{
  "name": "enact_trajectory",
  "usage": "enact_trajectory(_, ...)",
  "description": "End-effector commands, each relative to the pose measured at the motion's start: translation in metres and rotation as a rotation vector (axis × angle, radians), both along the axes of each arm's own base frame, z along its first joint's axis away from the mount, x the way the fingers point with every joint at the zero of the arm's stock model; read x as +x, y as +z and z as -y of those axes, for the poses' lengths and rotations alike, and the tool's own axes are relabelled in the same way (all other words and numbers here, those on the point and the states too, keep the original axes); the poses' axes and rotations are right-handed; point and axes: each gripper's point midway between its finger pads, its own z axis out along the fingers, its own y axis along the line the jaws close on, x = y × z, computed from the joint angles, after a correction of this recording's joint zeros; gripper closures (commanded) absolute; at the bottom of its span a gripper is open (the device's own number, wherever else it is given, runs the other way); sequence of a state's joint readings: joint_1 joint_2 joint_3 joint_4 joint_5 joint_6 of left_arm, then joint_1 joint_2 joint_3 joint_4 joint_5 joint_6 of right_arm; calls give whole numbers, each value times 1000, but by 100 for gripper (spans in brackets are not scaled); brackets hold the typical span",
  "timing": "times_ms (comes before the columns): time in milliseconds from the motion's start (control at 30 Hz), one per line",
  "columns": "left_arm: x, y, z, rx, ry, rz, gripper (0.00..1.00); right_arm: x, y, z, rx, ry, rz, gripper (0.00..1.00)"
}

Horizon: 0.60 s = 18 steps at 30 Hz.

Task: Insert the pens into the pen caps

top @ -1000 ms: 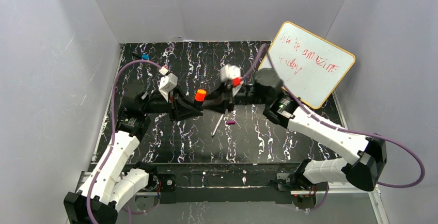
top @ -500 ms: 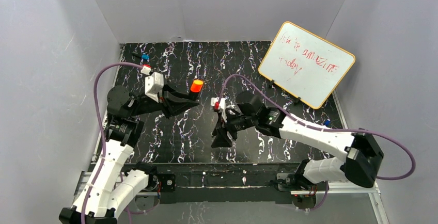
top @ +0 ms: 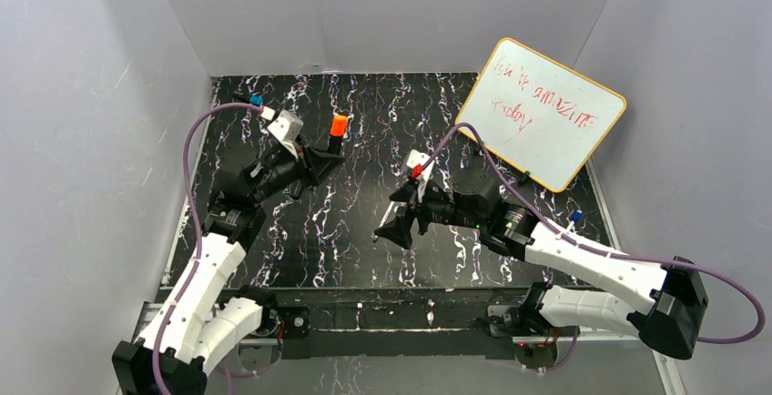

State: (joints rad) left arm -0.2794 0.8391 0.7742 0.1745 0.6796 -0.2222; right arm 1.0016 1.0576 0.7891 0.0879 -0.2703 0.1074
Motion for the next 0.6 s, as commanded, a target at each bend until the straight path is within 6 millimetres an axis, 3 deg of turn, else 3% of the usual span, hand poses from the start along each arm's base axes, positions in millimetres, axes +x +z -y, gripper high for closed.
enact_trajectory(0,52,-28,-41,115,340,-105,100,21,37,6,99,-125,73,1)
enact_trajectory(133,78,-62,-68,227,532,-281,100,31,44,12,94,-182,102,1)
enact_trajectory(300,95,-92,-92,327,685,-386,100,31,49,16,105,-192,132,1)
enact_trajectory(467,97,-128,-112,448,774,-460,100,25,48,22,121,-182,137,1)
enact_trajectory(567,91,-149,-111,481,757,-508,100,22,40,29,108,-187,125,1)
